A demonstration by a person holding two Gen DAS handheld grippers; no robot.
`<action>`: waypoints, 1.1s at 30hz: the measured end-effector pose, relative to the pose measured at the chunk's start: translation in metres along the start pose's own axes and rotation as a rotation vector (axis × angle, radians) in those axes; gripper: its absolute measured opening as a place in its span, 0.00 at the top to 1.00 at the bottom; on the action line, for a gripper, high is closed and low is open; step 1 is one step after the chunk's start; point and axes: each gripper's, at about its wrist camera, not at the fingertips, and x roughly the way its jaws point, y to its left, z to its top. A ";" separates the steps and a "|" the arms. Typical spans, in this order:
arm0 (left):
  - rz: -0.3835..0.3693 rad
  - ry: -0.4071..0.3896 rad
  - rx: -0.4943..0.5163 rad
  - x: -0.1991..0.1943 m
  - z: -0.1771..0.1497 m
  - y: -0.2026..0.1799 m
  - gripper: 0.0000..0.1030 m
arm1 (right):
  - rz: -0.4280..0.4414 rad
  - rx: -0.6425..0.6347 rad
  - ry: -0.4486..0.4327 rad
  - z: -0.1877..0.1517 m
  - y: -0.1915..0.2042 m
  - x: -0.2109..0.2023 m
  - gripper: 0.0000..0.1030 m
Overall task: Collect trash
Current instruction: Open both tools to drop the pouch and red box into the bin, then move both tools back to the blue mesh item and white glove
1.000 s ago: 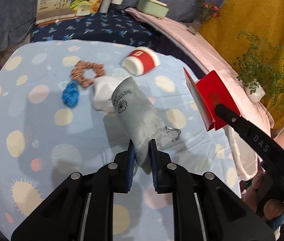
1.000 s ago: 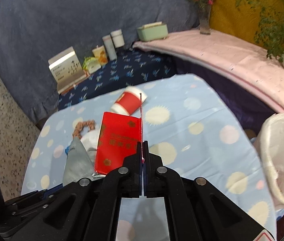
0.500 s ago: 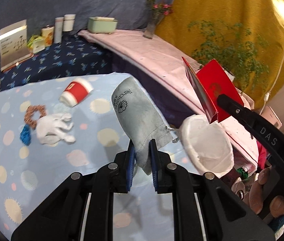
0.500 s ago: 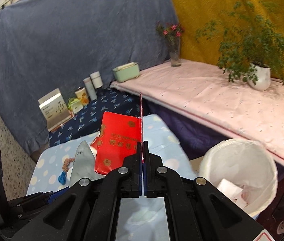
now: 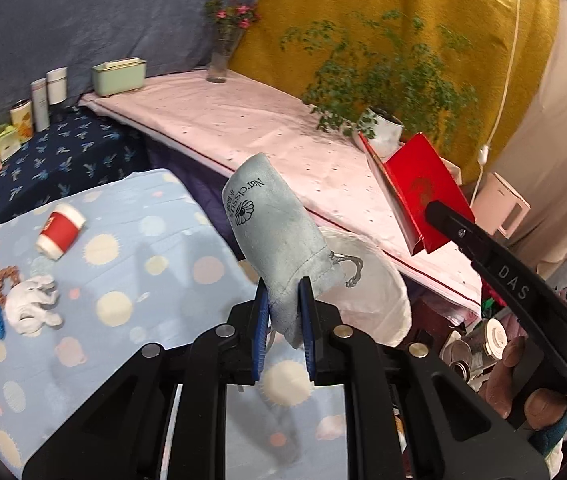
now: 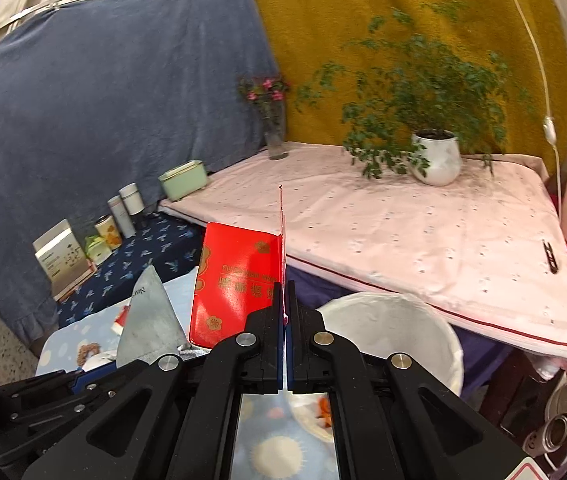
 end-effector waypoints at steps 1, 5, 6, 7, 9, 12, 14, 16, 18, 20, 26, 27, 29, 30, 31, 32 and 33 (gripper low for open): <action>-0.007 0.004 0.013 0.003 0.001 -0.007 0.86 | -0.009 0.005 0.001 0.000 -0.005 0.000 0.99; -0.035 0.019 0.054 0.018 0.004 -0.032 0.86 | -0.043 0.031 0.006 -0.002 -0.028 -0.001 0.99; -0.043 0.024 0.061 0.020 0.004 -0.037 0.86 | -0.050 0.036 0.006 -0.004 -0.032 -0.001 0.99; -0.055 0.031 0.065 0.024 0.004 -0.041 0.86 | -0.058 0.042 0.007 -0.004 -0.037 -0.001 0.99; -0.074 0.047 0.072 0.032 0.004 -0.049 0.86 | -0.068 0.052 0.010 -0.005 -0.046 -0.001 0.99; -0.080 0.059 0.094 0.042 0.004 -0.061 0.86 | -0.083 0.063 0.018 -0.007 -0.057 0.002 0.99; -0.084 0.067 0.104 0.049 0.003 -0.067 0.86 | -0.090 0.067 0.023 -0.008 -0.063 0.003 0.99; -0.090 0.076 0.111 0.055 0.004 -0.071 0.85 | -0.092 0.072 0.029 -0.009 -0.067 0.006 0.98; -0.087 0.078 0.111 0.059 0.004 -0.075 0.78 | -0.101 0.077 0.026 -0.010 -0.070 0.006 0.93; -0.071 0.069 0.112 0.060 0.004 -0.076 0.66 | -0.116 0.075 0.023 -0.011 -0.072 0.007 0.88; -0.027 0.053 0.095 0.061 0.005 -0.068 0.51 | -0.115 0.071 0.022 -0.011 -0.073 0.008 0.77; -0.025 0.054 0.089 0.062 0.006 -0.065 0.51 | -0.114 0.068 0.021 -0.011 -0.072 0.008 0.77; -0.018 0.054 0.078 0.061 0.006 -0.060 0.51 | -0.108 0.064 0.020 -0.010 -0.069 0.008 0.77; -0.015 0.052 0.074 0.061 0.006 -0.058 0.51 | -0.106 0.061 0.019 -0.009 -0.068 0.008 0.76; -0.011 0.050 0.071 0.060 0.006 -0.057 0.51 | -0.104 0.058 0.018 -0.009 -0.065 0.008 0.73; -0.006 0.048 0.069 0.060 0.007 -0.055 0.51 | -0.101 0.055 0.016 -0.009 -0.063 0.007 0.71; -0.004 0.045 0.066 0.058 0.006 -0.053 0.51 | -0.100 0.052 0.015 -0.008 -0.061 0.007 0.69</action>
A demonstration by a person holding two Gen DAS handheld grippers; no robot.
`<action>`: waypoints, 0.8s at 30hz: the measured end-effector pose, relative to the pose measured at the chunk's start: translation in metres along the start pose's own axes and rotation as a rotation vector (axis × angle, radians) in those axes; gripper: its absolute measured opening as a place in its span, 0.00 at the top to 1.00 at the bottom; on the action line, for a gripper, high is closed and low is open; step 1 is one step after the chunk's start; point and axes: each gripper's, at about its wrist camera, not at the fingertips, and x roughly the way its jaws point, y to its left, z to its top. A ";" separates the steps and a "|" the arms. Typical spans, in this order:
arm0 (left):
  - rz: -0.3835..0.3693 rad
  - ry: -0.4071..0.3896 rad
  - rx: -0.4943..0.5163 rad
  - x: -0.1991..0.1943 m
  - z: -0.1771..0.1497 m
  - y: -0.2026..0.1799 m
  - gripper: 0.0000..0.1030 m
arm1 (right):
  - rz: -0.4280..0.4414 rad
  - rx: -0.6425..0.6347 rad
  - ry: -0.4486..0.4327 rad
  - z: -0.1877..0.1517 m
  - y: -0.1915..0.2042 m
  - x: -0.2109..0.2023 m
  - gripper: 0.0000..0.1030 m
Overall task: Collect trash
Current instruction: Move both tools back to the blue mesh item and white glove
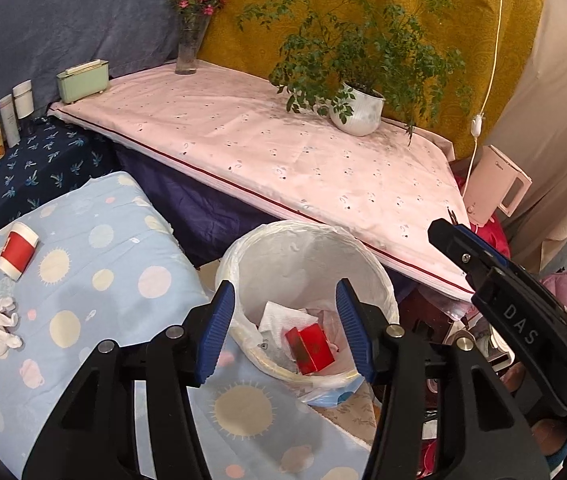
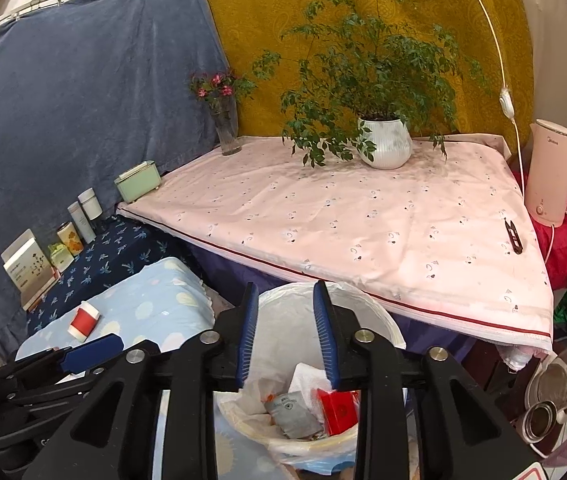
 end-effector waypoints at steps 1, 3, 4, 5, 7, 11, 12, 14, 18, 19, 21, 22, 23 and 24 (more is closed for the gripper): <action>0.001 -0.001 -0.002 -0.001 -0.001 0.001 0.51 | 0.003 -0.003 -0.001 0.000 0.002 -0.001 0.69; 0.010 -0.005 -0.008 -0.003 -0.001 0.005 0.51 | 0.010 -0.008 0.000 0.000 0.006 -0.001 0.69; 0.011 -0.006 -0.012 -0.005 -0.002 0.007 0.51 | 0.013 -0.012 0.001 -0.001 0.009 -0.001 0.68; 0.013 -0.008 -0.016 -0.006 -0.002 0.010 0.51 | 0.017 -0.017 0.002 -0.002 0.012 -0.001 0.68; 0.019 -0.012 -0.024 -0.009 -0.004 0.015 0.51 | 0.023 -0.027 0.004 -0.003 0.017 -0.001 0.67; 0.034 -0.020 -0.037 -0.016 -0.006 0.025 0.51 | 0.029 -0.054 0.005 -0.005 0.030 -0.002 0.67; 0.038 -0.021 -0.042 -0.017 -0.007 0.028 0.51 | 0.034 -0.057 0.006 -0.006 0.033 -0.002 0.67; 0.046 -0.023 -0.051 -0.020 -0.008 0.034 0.51 | 0.041 -0.064 0.008 -0.006 0.038 -0.002 0.66; 0.061 -0.030 -0.077 -0.027 -0.011 0.048 0.51 | 0.060 -0.077 0.014 -0.010 0.052 -0.002 0.66; 0.066 -0.032 -0.085 -0.029 -0.013 0.053 0.51 | 0.066 -0.083 0.016 -0.011 0.057 -0.002 0.66; 0.075 -0.037 -0.101 -0.033 -0.015 0.062 0.51 | 0.078 -0.093 0.021 -0.013 0.065 -0.002 0.65; 0.079 -0.039 -0.108 -0.035 -0.016 0.066 0.51 | 0.084 -0.098 0.024 -0.014 0.069 -0.001 0.65; 0.084 -0.041 -0.116 -0.037 -0.018 0.071 0.51 | 0.090 -0.104 0.027 -0.015 0.074 -0.001 0.65; 0.091 -0.044 -0.127 -0.039 -0.019 0.078 0.51 | 0.096 -0.109 0.031 -0.016 0.079 0.000 0.65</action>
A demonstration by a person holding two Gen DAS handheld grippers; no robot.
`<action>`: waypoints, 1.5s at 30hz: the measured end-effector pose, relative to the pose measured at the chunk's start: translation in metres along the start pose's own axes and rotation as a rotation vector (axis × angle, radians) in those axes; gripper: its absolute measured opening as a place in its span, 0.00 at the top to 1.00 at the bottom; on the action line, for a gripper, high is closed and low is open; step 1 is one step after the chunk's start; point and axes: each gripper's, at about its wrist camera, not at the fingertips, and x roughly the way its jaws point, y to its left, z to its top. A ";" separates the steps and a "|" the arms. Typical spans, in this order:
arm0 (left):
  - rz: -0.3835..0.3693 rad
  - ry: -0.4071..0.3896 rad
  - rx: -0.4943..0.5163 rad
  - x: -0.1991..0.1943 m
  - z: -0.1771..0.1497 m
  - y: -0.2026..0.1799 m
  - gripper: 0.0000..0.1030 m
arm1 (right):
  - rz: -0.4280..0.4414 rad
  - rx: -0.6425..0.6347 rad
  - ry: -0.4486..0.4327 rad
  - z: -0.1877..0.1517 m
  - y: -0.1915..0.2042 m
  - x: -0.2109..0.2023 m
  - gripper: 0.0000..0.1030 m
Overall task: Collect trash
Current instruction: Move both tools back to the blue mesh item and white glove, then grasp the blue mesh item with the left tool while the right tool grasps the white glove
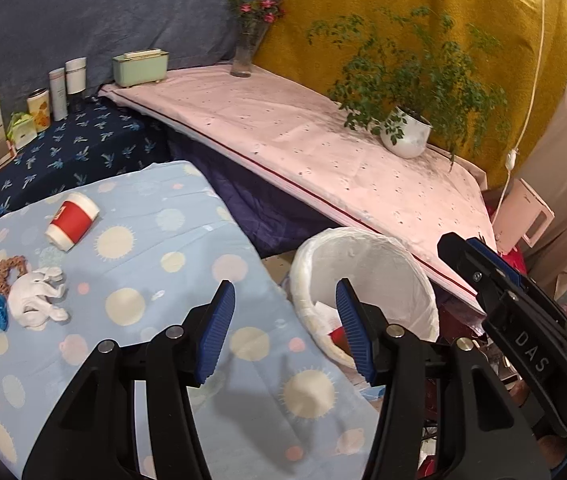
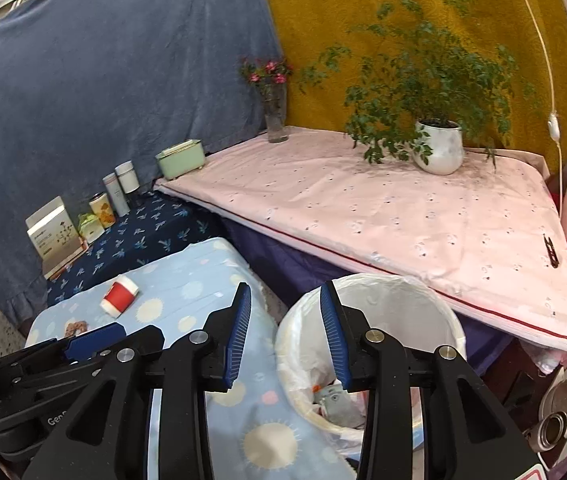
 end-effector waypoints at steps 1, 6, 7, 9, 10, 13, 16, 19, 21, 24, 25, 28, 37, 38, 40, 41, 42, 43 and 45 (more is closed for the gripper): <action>0.006 -0.001 -0.008 -0.001 0.000 0.005 0.51 | 0.010 -0.006 0.005 -0.001 0.006 0.001 0.65; 0.050 -0.004 -0.063 -0.008 -0.005 0.041 0.51 | 0.049 -0.028 0.024 -0.007 0.034 0.007 0.65; 0.058 -0.006 -0.073 -0.010 -0.005 0.047 0.51 | 0.059 -0.034 0.028 -0.008 0.040 0.009 0.65; 0.079 -0.007 -0.097 -0.013 -0.008 0.062 0.51 | 0.075 -0.047 0.036 -0.010 0.053 0.012 0.65; 0.088 -0.008 -0.106 -0.015 -0.009 0.069 0.51 | 0.081 -0.054 0.040 -0.011 0.059 0.013 0.63; 0.119 -0.013 -0.139 -0.021 -0.013 0.094 0.51 | 0.103 -0.076 0.050 -0.015 0.077 0.016 0.60; 0.143 -0.016 -0.181 -0.026 -0.017 0.117 0.51 | 0.125 -0.101 0.063 -0.018 0.097 0.020 0.59; 0.181 -0.021 -0.214 -0.032 -0.021 0.137 0.51 | 0.147 -0.124 0.077 -0.022 0.117 0.024 0.57; 0.210 -0.021 -0.222 -0.034 -0.022 0.149 0.51 | 0.162 -0.139 0.085 -0.025 0.130 0.027 0.55; 0.243 -0.025 -0.237 -0.039 -0.026 0.165 0.51 | 0.182 -0.160 0.098 -0.030 0.148 0.030 0.54; 0.253 -0.024 -0.246 -0.040 -0.028 0.172 0.51 | 0.188 -0.168 0.103 -0.032 0.155 0.032 0.54; 0.280 -0.018 -0.272 -0.043 -0.033 0.193 0.51 | 0.206 -0.196 0.124 -0.039 0.175 0.039 0.54; 0.371 0.020 -0.361 -0.047 -0.057 0.262 0.51 | 0.271 -0.254 0.203 -0.065 0.227 0.068 0.53; 0.380 0.024 -0.366 -0.046 -0.059 0.268 0.51 | 0.278 -0.261 0.213 -0.068 0.234 0.072 0.53; 0.398 0.036 -0.387 -0.045 -0.065 0.282 0.51 | 0.290 -0.274 0.232 -0.074 0.246 0.081 0.53; 0.399 0.042 -0.397 -0.044 -0.068 0.289 0.51 | 0.297 -0.282 0.243 -0.078 0.253 0.086 0.53; 0.401 0.049 -0.409 -0.043 -0.071 0.296 0.51 | 0.302 -0.286 0.250 -0.081 0.258 0.088 0.53; 0.403 0.053 -0.415 -0.041 -0.073 0.299 0.51 | 0.309 -0.293 0.262 -0.085 0.264 0.094 0.53; 0.405 0.069 -0.424 -0.037 -0.076 0.309 0.51 | 0.322 -0.296 0.284 -0.091 0.274 0.104 0.47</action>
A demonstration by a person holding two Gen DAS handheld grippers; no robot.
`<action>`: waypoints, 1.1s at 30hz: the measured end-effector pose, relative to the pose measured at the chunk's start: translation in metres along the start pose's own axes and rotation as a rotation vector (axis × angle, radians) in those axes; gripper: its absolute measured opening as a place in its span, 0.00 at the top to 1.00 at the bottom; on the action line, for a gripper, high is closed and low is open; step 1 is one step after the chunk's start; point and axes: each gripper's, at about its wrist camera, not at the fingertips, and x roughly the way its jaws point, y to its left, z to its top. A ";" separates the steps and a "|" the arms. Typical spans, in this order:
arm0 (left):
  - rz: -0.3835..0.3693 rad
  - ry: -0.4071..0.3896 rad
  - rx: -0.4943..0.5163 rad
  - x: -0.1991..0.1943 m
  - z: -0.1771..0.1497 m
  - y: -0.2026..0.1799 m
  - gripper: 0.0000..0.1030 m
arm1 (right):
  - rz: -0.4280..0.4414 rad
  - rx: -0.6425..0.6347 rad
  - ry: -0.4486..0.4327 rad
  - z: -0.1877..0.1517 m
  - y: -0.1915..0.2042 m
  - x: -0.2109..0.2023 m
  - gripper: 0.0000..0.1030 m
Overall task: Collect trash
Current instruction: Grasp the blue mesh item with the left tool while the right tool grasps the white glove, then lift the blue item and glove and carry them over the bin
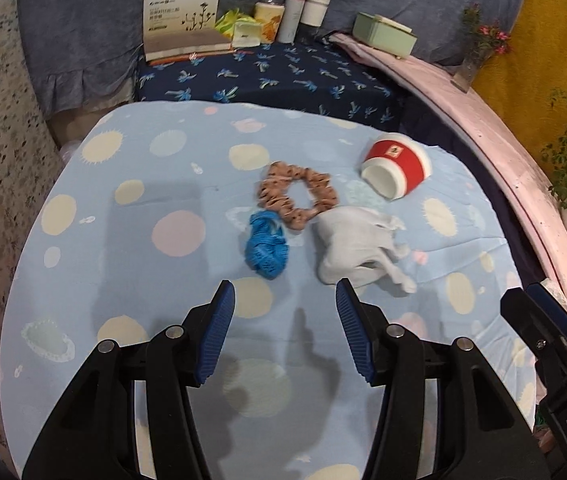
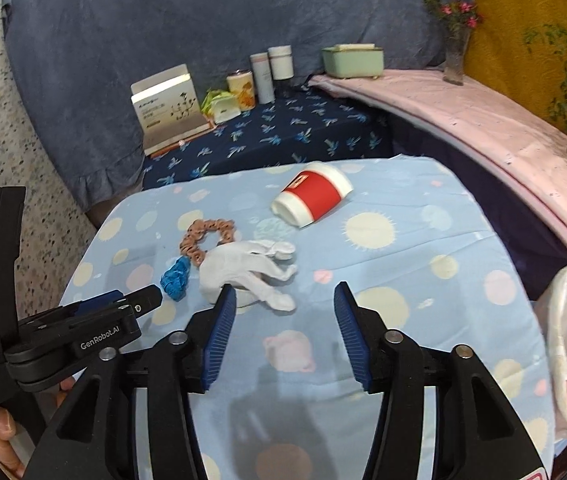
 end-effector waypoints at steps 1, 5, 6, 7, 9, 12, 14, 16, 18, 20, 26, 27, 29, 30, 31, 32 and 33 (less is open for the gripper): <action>-0.001 0.008 -0.005 0.005 0.001 0.005 0.51 | 0.006 0.001 0.007 0.000 0.003 0.006 0.46; -0.010 0.030 -0.026 0.021 0.006 0.017 0.51 | 0.019 -0.007 0.046 0.000 0.012 0.034 0.46; -0.014 0.035 -0.033 0.026 0.008 0.020 0.51 | 0.023 -0.008 0.055 0.001 0.014 0.040 0.46; -0.016 0.039 -0.036 0.030 0.010 0.021 0.51 | 0.027 -0.008 0.064 0.002 0.016 0.048 0.46; -0.020 0.049 -0.043 0.039 0.013 0.025 0.51 | 0.029 -0.011 0.075 0.004 0.018 0.061 0.46; -0.030 0.064 -0.050 0.051 0.016 0.027 0.51 | 0.031 -0.008 0.093 0.006 0.019 0.078 0.45; -0.036 0.072 -0.055 0.059 0.019 0.028 0.52 | 0.033 -0.006 0.105 0.007 0.019 0.090 0.45; -0.044 0.078 -0.055 0.065 0.021 0.028 0.52 | 0.035 -0.007 0.116 0.007 0.019 0.100 0.45; -0.048 0.082 -0.058 0.070 0.021 0.027 0.54 | 0.035 -0.004 0.128 0.006 0.019 0.110 0.45; -0.050 0.074 -0.061 0.072 0.022 0.028 0.55 | 0.041 0.007 0.138 0.005 0.017 0.117 0.45; -0.084 0.067 -0.053 0.075 0.022 0.028 0.71 | 0.052 0.007 0.149 -0.001 0.018 0.131 0.52; -0.088 0.063 -0.057 0.074 0.022 0.028 0.72 | 0.053 -0.001 0.150 -0.002 0.019 0.132 0.59; -0.090 0.059 -0.062 0.074 0.021 0.027 0.74 | 0.062 -0.009 0.156 -0.002 0.021 0.132 0.73; -0.091 0.057 -0.063 0.073 0.020 0.027 0.75 | 0.064 -0.010 0.161 -0.002 0.021 0.133 0.84; -0.094 0.056 -0.063 0.073 0.020 0.026 0.76 | 0.069 -0.012 0.167 -0.002 0.022 0.133 0.93; -0.098 0.057 -0.063 0.072 0.020 0.025 0.76 | 0.076 -0.012 0.174 -0.003 0.022 0.132 0.93; -0.101 0.057 -0.062 0.070 0.019 0.024 0.76 | 0.072 -0.010 0.168 -0.003 0.021 0.129 0.93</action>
